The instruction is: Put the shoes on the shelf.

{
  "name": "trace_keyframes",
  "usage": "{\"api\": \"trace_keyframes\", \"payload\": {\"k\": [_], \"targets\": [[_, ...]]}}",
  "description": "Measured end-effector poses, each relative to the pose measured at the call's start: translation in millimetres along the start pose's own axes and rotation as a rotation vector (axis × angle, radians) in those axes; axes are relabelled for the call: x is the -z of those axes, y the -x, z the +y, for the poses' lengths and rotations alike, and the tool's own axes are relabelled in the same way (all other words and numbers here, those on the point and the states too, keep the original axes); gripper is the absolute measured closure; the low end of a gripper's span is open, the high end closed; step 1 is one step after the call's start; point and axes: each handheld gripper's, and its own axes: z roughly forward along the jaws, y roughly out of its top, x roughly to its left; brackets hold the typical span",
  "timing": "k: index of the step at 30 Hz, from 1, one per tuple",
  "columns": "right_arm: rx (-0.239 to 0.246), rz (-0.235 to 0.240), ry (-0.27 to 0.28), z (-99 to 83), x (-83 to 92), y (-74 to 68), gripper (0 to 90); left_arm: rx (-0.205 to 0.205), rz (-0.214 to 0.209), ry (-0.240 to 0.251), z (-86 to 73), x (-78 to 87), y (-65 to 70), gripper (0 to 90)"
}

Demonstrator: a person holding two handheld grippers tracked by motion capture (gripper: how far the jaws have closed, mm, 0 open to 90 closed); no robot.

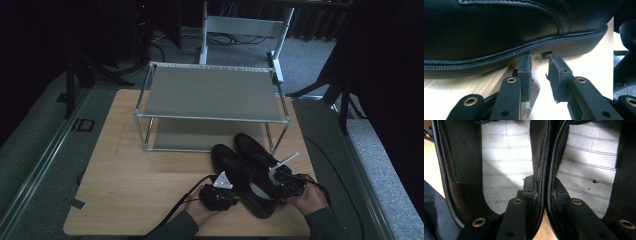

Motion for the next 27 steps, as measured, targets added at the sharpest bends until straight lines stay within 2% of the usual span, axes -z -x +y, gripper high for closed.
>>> {"api": "trace_keyframes", "payload": {"k": [7,16,21,24,27], "targets": [[-0.024,-0.016,0.110,-8.9,0.2,-2.0,79.5,0.001,-0.001,-0.003,-0.3,-0.1,0.6,72.5],[-0.047,0.004,0.144,-13.5,0.5,-4.1,80.5,0.008,0.005,0.009,-0.7,4.4,-1.7,73.7],[-0.063,0.019,0.179,-13.9,0.1,-6.4,80.4,0.017,0.027,0.024,0.0,9.2,-4.9,73.8],[-0.061,0.015,0.195,-10.4,-0.1,-8.5,80.3,0.030,0.044,0.024,0.6,11.3,-8.4,73.9],[-0.048,-0.013,0.215,-5.3,-1.4,-14.8,80.2,0.033,0.058,0.023,-0.4,13.6,-11.7,73.8]]}}
